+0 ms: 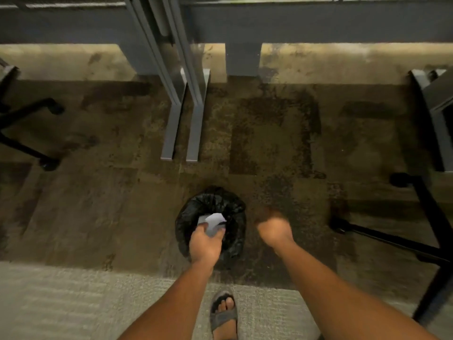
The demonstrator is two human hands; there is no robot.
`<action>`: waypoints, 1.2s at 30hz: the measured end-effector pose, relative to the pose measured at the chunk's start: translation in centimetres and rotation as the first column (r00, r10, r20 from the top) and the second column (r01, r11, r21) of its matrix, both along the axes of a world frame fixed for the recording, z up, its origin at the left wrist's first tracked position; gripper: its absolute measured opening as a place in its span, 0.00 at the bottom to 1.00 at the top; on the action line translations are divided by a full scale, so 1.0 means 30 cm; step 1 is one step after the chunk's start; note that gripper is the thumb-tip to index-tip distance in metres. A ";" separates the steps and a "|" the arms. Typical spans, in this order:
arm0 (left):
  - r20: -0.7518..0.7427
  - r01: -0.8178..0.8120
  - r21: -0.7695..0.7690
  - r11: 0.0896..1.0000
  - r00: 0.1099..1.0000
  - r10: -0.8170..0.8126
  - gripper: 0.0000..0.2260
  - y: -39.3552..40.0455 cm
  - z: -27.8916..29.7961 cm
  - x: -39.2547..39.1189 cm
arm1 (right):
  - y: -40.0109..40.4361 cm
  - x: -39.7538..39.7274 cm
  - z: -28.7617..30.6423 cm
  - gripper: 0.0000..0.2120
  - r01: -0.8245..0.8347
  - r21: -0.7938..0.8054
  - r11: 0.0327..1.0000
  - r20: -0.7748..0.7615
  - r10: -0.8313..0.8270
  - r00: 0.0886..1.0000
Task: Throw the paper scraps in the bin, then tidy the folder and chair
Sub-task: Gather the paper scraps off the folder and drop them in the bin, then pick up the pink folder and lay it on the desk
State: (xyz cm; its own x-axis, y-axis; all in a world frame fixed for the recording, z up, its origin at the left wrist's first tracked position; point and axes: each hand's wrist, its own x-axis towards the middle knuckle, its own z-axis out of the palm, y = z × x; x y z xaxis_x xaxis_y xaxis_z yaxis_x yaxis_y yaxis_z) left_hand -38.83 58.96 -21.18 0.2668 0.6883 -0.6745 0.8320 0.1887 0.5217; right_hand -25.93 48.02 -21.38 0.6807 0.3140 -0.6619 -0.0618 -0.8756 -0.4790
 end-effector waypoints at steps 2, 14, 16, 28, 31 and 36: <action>0.031 0.020 0.005 1.000 0.999 -0.020 0.22 -0.040 0.034 0.070 | -0.058 0.072 0.063 0.15 0.013 -0.031 0.999 0.017 -0.013 1.000; 0.195 0.223 0.046 0.974 0.954 -0.228 0.19 -0.455 0.363 0.585 | -0.556 0.498 0.469 0.11 0.289 -0.017 0.957 0.244 -0.277 0.930; 0.224 0.277 0.051 0.959 0.933 -0.281 0.18 -0.558 0.417 0.670 | -0.678 0.563 0.529 0.11 0.316 0.002 0.949 0.292 -0.303 0.907; 0.329 0.606 0.116 0.787 0.724 -0.606 0.13 -1.254 0.616 1.013 | -1.412 0.809 0.705 0.16 0.484 0.120 0.867 0.459 -0.481 0.747; 0.292 0.670 0.083 0.738 0.692 -0.660 0.11 -1.449 0.620 1.061 | -1.618 0.858 0.689 0.16 0.544 0.072 0.836 0.459 -0.512 0.726; 0.228 0.720 -0.004 0.694 0.676 -0.701 0.07 -1.681 0.556 1.108 | -1.908 0.909 0.627 0.18 0.623 -0.028 0.782 0.451 -0.546 0.706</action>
